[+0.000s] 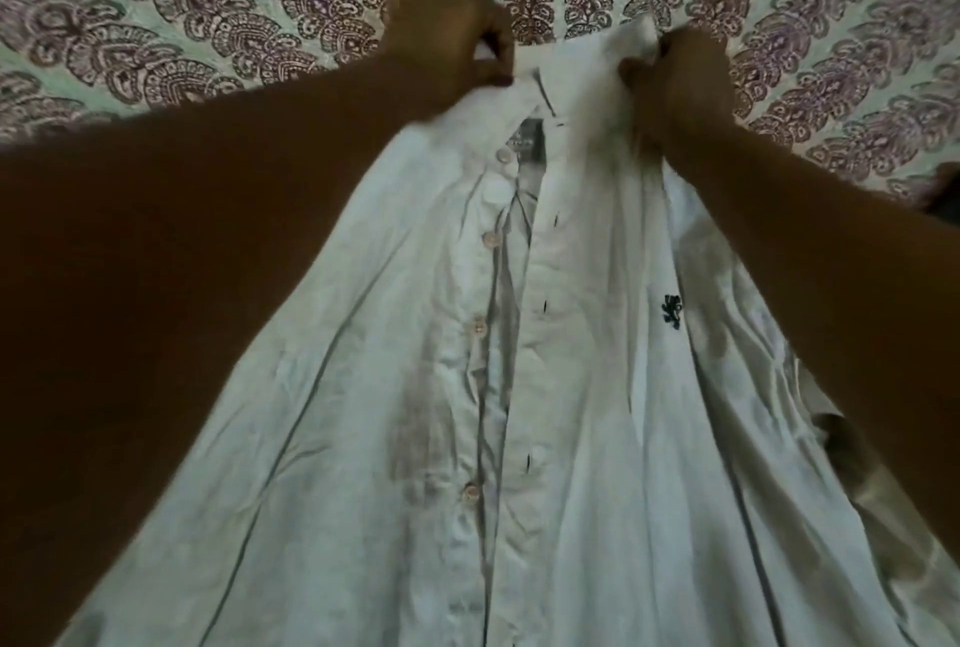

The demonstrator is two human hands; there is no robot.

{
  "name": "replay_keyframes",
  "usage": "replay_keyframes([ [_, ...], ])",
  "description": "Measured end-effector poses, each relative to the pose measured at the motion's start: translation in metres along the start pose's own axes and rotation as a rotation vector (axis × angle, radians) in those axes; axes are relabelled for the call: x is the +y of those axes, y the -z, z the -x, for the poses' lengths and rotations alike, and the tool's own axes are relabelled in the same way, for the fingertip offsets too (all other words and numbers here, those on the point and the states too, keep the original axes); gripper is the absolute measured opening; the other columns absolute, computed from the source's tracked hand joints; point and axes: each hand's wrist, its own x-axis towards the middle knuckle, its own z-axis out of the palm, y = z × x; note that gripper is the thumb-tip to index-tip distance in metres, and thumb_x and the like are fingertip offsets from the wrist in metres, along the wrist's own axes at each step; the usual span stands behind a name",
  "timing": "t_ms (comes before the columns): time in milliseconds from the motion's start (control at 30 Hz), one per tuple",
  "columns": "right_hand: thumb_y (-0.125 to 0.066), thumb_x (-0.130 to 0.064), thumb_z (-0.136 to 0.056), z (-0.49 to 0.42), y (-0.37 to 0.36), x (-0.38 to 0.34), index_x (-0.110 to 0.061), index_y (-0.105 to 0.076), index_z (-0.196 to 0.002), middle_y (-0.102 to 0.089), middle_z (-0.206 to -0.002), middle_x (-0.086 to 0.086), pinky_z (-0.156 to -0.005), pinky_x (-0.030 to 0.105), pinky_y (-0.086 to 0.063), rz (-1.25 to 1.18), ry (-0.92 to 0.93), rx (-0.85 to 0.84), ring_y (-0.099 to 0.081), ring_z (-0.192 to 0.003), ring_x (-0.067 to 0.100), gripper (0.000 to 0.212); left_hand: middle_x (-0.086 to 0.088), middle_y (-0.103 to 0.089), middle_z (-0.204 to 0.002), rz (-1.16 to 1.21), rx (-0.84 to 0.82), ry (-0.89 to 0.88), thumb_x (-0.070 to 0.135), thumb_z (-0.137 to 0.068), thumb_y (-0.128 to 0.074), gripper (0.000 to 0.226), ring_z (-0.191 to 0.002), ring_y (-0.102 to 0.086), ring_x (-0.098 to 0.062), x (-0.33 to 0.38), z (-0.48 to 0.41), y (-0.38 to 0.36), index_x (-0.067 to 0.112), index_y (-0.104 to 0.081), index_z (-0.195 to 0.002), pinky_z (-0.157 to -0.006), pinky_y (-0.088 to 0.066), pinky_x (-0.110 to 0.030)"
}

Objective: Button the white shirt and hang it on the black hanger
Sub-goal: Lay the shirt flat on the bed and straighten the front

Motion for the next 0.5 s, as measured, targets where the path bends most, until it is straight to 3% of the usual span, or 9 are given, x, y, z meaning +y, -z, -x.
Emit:
replay_keyframes([
  [67,-0.054,-0.035,-0.091,0.01,-0.002,0.0,-0.011,-0.047,-0.128,-0.046,-0.134,0.011,-0.094,0.033,-0.037,0.1,0.078,0.081,-0.043,-0.123,0.028,0.045,-0.004,-0.051,-0.13,-0.124,0.01,0.032,0.044,-0.085,-0.057,0.032,-0.13,-0.033,-0.025,0.001,0.011,-0.008,0.021,-0.059,-0.108,-0.11,-0.012,-0.05],
  [133,-0.055,-0.037,-0.089,0.027,-0.003,-0.004,-0.012,-0.048,-0.128,-0.042,-0.134,0.012,-0.091,0.029,-0.036,0.182,0.292,0.229,-0.041,-0.121,0.026,0.046,-0.008,-0.045,-0.133,-0.164,0.177,0.024,0.047,-0.089,-0.049,0.038,-0.13,-0.033,-0.025,0.005,0.023,-0.009,0.018,-0.055,-0.113,-0.107,-0.018,-0.042],
  [200,-0.057,-0.036,-0.088,0.051,-0.009,-0.009,-0.012,-0.054,-0.122,-0.049,-0.125,0.013,-0.08,0.023,-0.035,0.12,0.481,0.262,-0.046,-0.112,0.024,0.042,-0.009,-0.054,-0.115,-0.097,0.286,-0.004,0.049,-0.09,-0.046,0.039,-0.111,-0.046,-0.026,0.013,0.035,-0.006,0.015,-0.056,-0.106,-0.09,-0.032,-0.035],
  [267,-0.061,-0.033,-0.083,0.07,-0.019,-0.01,-0.01,-0.058,-0.117,-0.055,-0.114,0.017,-0.069,0.027,-0.039,0.15,0.608,0.247,-0.054,-0.101,0.029,0.041,-0.007,-0.061,-0.093,-0.045,0.196,-0.034,0.05,-0.09,-0.047,0.037,-0.088,-0.056,-0.024,0.016,0.044,-0.007,0.015,-0.057,-0.094,-0.071,-0.036,-0.031],
  [333,-0.062,-0.033,-0.08,0.083,-0.027,-0.008,-0.01,-0.06,-0.112,-0.055,-0.111,0.017,-0.062,0.032,-0.042,0.193,0.59,0.151,-0.057,-0.095,0.033,0.039,-0.01,-0.064,-0.086,-0.098,0.043,-0.012,0.05,-0.087,-0.051,0.034,-0.083,-0.06,-0.031,0.017,0.049,-0.01,0.017,-0.057,-0.083,-0.066,-0.04,-0.033],
  [400,-0.058,-0.039,-0.083,0.088,-0.031,-0.005,-0.012,-0.059,-0.112,-0.054,-0.113,0.014,-0.069,0.036,-0.045,0.201,0.43,-0.022,-0.057,-0.096,0.035,0.04,-0.012,-0.063,-0.083,-0.12,-0.067,0.045,0.061,-0.081,-0.052,0.044,-0.082,-0.06,-0.032,0.021,0.05,-0.012,0.017,-0.056,-0.077,-0.067,-0.042,-0.034],
  [500,-0.061,-0.036,-0.082,0.089,-0.028,-0.005,-0.011,-0.061,-0.106,-0.06,-0.108,0.013,-0.075,0.033,-0.044,0.118,0.279,-0.11,-0.059,-0.096,0.031,0.035,-0.016,-0.061,-0.091,-0.178,-0.183,0.119,0.071,-0.077,-0.047,0.065,-0.089,-0.058,-0.033,0.031,0.045,-0.007,0.008,-0.059,-0.09,-0.07,-0.039,-0.033],
])
